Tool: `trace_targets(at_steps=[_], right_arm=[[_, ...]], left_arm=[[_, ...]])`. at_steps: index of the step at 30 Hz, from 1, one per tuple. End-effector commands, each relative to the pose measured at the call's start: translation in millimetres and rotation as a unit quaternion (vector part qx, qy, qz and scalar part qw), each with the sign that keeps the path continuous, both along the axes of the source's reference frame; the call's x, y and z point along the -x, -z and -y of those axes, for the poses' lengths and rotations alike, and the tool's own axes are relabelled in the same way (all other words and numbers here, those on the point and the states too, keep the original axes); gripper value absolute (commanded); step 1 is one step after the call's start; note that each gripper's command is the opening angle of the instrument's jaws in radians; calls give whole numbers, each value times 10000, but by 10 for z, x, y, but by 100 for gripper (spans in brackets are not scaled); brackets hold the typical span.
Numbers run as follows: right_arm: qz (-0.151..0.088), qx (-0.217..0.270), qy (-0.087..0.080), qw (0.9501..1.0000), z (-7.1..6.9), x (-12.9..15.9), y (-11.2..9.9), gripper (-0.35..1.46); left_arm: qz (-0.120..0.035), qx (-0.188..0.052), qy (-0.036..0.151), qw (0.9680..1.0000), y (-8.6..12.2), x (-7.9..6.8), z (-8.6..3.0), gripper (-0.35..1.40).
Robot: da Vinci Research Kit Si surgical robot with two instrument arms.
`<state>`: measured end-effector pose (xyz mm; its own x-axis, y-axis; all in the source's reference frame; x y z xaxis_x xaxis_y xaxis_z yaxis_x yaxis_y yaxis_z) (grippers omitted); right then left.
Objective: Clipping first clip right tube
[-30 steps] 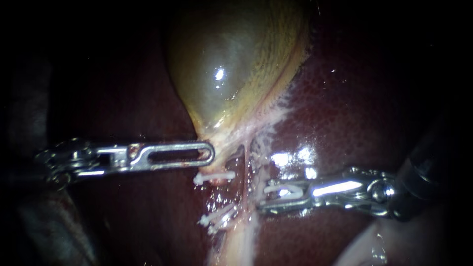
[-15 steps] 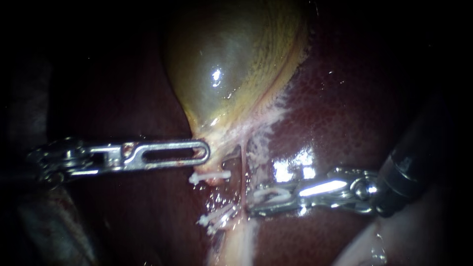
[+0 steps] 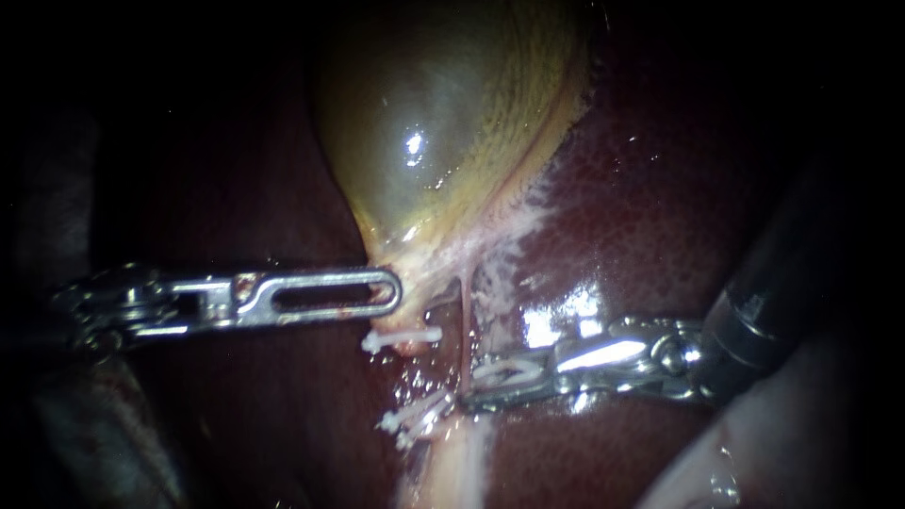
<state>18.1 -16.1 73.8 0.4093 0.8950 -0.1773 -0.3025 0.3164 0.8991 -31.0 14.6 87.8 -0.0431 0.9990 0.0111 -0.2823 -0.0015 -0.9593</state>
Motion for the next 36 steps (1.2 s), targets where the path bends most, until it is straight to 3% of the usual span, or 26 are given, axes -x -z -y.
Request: trace_targets(at_steps=[1,6,20,36], right_arm=[[23,0,10,10000,-2,-1,-2,53],[35,-16,37,10000,-7,-11,-10,53],[-44,-10,126,9999,2,-30,-19,52],[-114,-388,249,9989,15,-44,-6,35]], left_arm=[[5,-7,5,10000,0,0,-1,-35],[-3,-9,14,10000,2,-1,-1,-35],[-3,-10,15,10000,3,-1,-1,-35],[-4,-10,16,10000,3,-1,-1,-35]])
